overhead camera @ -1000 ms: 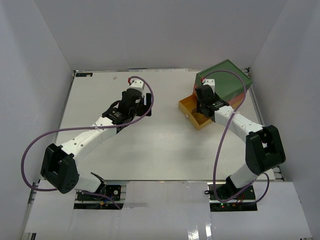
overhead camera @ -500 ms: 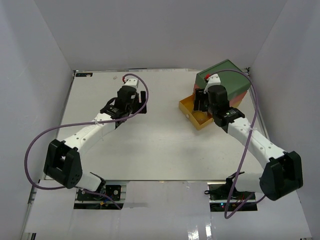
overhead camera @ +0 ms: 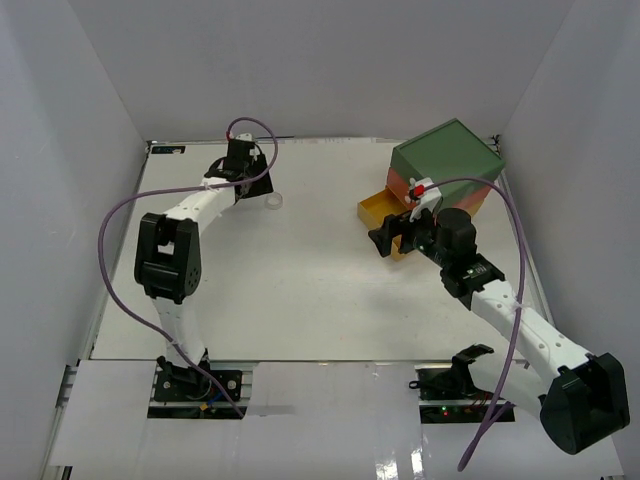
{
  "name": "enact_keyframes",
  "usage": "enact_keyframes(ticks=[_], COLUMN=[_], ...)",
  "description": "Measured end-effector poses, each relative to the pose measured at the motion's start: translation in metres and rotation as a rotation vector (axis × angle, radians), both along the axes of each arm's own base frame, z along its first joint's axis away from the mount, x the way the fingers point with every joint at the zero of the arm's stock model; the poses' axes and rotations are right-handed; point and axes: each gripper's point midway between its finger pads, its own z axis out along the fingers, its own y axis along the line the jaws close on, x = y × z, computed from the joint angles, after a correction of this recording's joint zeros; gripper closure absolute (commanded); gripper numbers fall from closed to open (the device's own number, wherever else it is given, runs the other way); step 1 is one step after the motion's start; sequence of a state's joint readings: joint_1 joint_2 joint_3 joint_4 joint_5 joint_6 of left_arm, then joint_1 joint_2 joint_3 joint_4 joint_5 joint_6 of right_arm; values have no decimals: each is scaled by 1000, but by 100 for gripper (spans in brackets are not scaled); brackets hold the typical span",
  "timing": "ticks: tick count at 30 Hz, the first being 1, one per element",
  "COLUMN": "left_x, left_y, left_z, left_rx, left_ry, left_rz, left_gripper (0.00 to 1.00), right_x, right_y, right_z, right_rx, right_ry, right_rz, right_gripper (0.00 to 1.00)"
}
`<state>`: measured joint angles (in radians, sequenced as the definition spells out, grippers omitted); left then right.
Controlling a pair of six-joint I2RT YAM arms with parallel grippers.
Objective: Sort the stationery into containers
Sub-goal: Pick up the stationery from the center of the board.
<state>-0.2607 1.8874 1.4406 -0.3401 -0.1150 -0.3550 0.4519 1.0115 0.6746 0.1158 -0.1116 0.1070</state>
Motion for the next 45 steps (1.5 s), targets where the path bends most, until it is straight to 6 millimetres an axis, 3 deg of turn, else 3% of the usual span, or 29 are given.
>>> enact_keyframes(ticks=[3, 12, 16, 24, 28, 32, 35, 42, 45], left_x=[22, 42, 42, 41, 39, 28, 14, -28, -42], left_y=[0, -3, -4, -9, -17, -49, -93, -212, -245], left_z=[-18, -69, -76, -83, -82, -80, -69, -6, 20], left_rx=[7, 38, 44, 40, 50, 75, 94, 64, 47], left_ry=[21, 116, 128, 144, 140, 135, 107, -60, -141], left_rz=[9, 5, 1, -23, -47, -113, -196, -418, -482], left_gripper=[38, 50, 59, 92, 95, 95, 95, 95, 95], right_x=[-8, -15, -14, -13, -13, -14, -17, -27, -30], right_y=[5, 5, 6, 6, 6, 5, 4, -1, -4], right_z=[3, 11, 11, 12, 12, 14, 23, 37, 38], right_rx=[34, 63, 64, 64, 65, 68, 79, 104, 105], right_ry=[-17, -61, -63, -66, -67, -72, -96, -151, -156], right_rz=[42, 57, 56, 55, 55, 55, 55, 55, 50], right_gripper=[2, 2, 2, 2, 2, 2, 2, 2, 2])
